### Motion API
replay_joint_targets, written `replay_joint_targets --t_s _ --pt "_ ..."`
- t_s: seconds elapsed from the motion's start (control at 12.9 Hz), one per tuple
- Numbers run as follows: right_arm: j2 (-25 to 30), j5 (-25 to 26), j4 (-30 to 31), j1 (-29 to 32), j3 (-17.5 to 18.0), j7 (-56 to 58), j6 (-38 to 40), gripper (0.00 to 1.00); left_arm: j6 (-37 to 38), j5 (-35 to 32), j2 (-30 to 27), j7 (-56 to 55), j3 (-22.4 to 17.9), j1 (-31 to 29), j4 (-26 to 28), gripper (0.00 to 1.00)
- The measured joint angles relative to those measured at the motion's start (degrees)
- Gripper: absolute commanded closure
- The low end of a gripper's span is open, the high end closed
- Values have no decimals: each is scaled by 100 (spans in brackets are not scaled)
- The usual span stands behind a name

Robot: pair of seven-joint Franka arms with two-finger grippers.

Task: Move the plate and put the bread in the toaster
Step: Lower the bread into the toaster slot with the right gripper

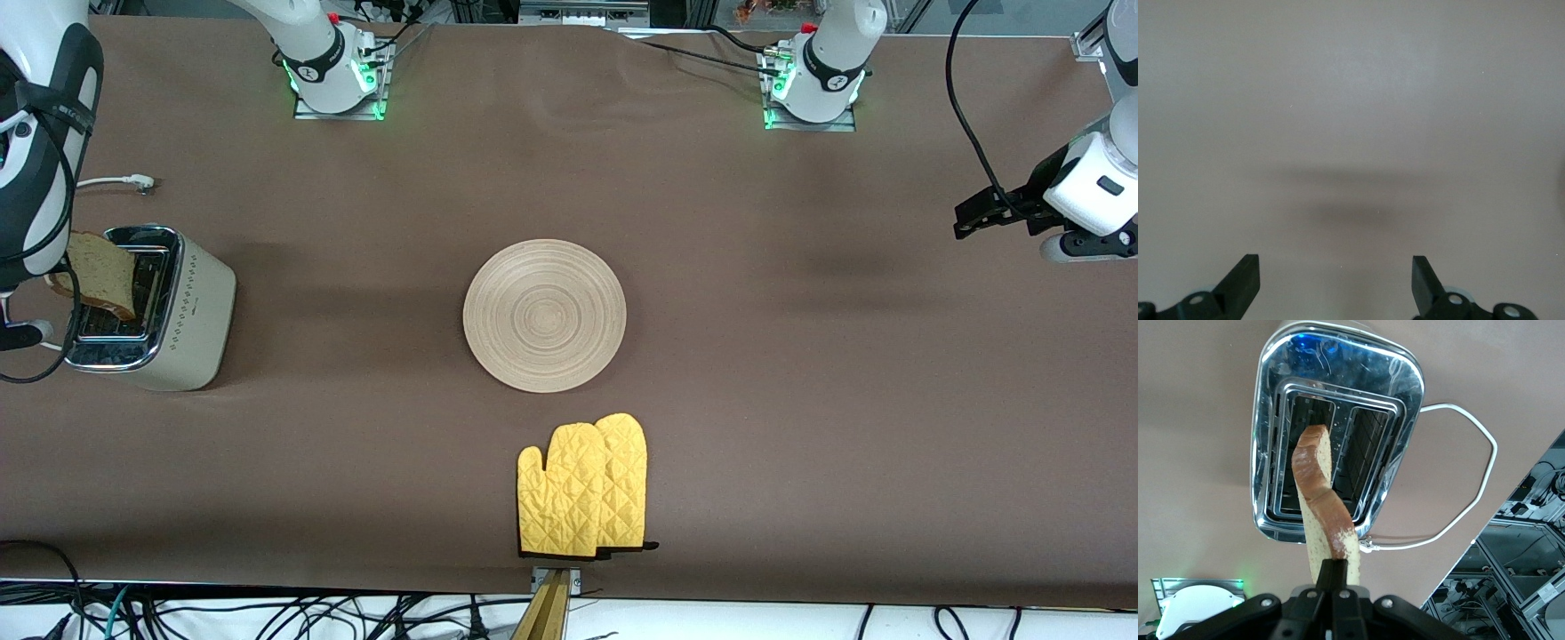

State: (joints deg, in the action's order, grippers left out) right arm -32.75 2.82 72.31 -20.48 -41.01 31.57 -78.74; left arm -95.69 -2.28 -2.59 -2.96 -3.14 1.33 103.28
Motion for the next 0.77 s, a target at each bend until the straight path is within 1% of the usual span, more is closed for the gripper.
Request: replay_joint_targets --t_s 0.31,0.77 --pt "0 -27 -9 -40 11 -37 -6 100 0 0 0 0 0 0 0 0" --pt "-1 -98 -42 -63 156 -295 -60 100 0 0 0 0 0 0 0 0"
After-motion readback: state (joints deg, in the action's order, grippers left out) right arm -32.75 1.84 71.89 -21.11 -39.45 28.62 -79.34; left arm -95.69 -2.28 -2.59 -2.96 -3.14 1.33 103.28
